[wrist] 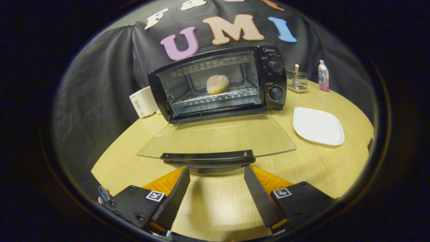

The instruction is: Open the toaster oven, put the food inside, and close the toaster oven door.

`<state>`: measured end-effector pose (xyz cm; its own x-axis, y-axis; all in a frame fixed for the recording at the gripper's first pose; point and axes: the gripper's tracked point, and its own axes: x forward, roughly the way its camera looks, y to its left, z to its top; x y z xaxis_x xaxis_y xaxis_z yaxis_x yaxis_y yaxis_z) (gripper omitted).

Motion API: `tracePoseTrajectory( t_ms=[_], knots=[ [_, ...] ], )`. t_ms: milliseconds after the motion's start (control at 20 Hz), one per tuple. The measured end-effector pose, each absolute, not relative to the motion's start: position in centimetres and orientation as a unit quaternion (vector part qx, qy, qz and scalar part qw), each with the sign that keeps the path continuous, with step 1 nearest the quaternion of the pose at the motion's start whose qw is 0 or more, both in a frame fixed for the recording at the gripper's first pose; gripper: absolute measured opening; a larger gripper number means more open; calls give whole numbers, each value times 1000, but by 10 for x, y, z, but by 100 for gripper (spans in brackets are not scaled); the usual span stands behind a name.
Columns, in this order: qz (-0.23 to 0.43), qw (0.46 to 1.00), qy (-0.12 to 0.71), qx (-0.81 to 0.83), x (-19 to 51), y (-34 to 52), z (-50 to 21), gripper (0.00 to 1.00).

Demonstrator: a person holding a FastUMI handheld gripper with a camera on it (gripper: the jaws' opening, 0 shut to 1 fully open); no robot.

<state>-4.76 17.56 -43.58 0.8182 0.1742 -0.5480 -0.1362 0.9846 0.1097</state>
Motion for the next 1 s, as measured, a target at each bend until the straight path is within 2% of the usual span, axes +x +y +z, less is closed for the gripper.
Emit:
tracePoseTrajectory(
  t_ms=[350, 1000],
  knots=[
    [86, 953, 286, 47, -44, 179, -424, 100],
    [118, 967, 216, 68, 5, 207, -338, 100]
  ],
)
